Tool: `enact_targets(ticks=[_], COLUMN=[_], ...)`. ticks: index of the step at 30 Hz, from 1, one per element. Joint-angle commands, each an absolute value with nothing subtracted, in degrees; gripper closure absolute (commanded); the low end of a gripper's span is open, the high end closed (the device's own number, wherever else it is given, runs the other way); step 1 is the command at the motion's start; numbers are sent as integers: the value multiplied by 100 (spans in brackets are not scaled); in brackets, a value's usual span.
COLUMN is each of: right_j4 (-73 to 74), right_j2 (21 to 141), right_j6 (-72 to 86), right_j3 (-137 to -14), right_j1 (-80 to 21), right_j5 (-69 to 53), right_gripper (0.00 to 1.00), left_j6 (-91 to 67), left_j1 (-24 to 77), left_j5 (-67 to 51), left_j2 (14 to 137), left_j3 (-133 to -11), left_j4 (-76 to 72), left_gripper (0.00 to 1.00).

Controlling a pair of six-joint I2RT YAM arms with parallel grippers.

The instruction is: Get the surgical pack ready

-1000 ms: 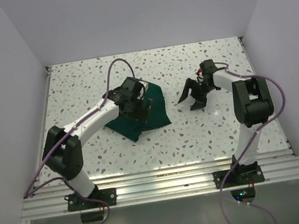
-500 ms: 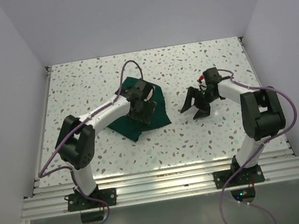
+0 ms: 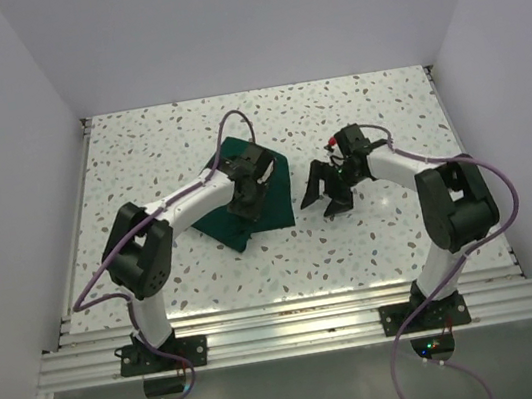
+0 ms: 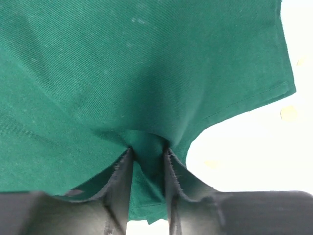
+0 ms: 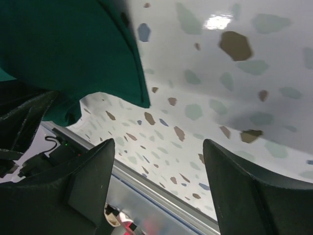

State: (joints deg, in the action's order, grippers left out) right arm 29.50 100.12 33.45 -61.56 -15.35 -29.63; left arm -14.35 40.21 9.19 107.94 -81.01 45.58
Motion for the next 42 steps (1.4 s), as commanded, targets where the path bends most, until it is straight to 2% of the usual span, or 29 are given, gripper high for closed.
enact_targets(ticks=[1, 2, 3, 6, 13, 15, 17, 18, 21, 23, 28, 42], right_j4=[2506, 2435, 2278, 2057, 1539, 1407, 1441, 1459, 1459, 1520, 1450, 1389], right_j2=[10177, 10213, 10256, 10423, 10854, 10933, 11012, 11021, 11013, 11013, 10934, 10854], right_j6=[3743, 3831, 4015, 4297, 4965, 5123, 5115, 5115, 5080, 5019, 5010, 5018], right_j3=[-6468, -6504, -6521, -6653, -7057, -7127, -7259, -7286, -7277, -7251, -7005, -6838], right_j1=[-1784, -1836, -1872, -1925, -2057, -2135, -2197, -2223, -2224, -2224, -2224, -2259], right_j5=[-3146, -3181, -3243, -3436, -3770, -3841, -3806, -3771, -3727, -3691, -3665, -3639], right_gripper=[24, 25, 25, 29, 41, 42, 42, 42, 42, 41, 42, 41], left_j6=[-1424, -1415, -1398, -1362, -1318, -1275, -1239, -1222, -1239, -1257, -1345, -1318], left_j1=[4043, 4043, 4043, 4043, 4043, 4034, 4034, 4034, 4034, 4034, 4043, 4052], left_j5=[932, 940, 940, 897, 809, 791, 730, 712, 563, 440, 229, 272], left_j2=[10670, 10661, 10661, 10661, 10556, 10564, 10591, 10573, 10486, 10424, 10345, 10494], left_j3=[-8297, -8314, -8323, -8428, -8788, -8859, -8860, -8781, -8623, -8499, -8209, -8007], left_j4=[4808, 4825, 4834, 4939, 5167, 5194, 5229, 5221, 5124, 5107, 5010, 4878], left_gripper=[72, 75, 85, 100, 100, 100, 90, 76, 50, 46, 46, 69])
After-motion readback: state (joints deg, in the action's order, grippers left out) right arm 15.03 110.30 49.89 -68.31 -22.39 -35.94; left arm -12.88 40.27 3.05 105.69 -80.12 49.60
